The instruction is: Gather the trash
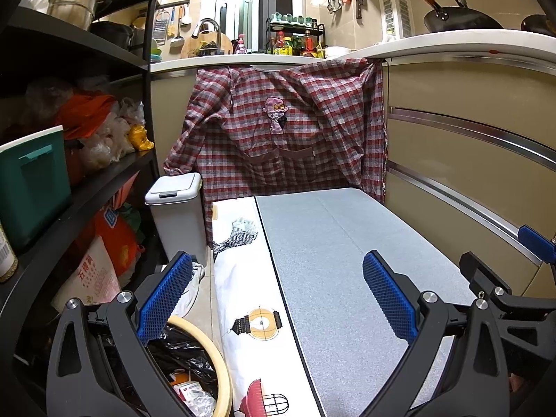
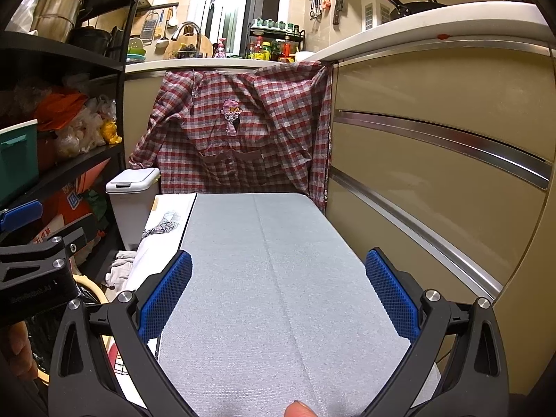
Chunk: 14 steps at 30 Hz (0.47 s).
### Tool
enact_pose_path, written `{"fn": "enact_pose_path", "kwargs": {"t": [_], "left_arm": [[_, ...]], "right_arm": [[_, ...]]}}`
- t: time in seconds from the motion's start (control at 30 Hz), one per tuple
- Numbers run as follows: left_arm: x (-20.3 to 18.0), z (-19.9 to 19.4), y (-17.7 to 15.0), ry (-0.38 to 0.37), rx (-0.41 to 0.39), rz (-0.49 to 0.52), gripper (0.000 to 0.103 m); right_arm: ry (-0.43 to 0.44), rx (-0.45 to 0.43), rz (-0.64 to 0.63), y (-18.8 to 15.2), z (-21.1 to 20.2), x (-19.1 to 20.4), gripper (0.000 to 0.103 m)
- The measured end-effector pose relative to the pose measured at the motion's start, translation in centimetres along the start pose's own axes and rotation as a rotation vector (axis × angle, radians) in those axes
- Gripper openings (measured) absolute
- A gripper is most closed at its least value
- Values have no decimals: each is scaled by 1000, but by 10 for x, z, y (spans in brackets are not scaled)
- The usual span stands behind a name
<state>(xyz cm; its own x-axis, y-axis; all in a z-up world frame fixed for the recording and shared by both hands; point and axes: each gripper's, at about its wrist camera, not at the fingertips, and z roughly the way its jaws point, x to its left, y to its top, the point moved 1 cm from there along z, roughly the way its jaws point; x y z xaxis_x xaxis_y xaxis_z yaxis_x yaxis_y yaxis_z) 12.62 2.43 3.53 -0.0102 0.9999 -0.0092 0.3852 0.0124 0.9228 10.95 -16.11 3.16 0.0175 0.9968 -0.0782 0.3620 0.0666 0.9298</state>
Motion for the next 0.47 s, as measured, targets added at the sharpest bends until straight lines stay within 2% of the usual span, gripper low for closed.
{"fn": "enact_pose_path", "kwargs": {"t": [0.17,0.47], "left_arm": [[0,2,-1,20,2,-5,95],[2,1,0,-1,-5,-23,96]], "right_arm": [[2,0,9,0,-1,-2,98],[10,-1,29,1,-1,-6,98]]}}
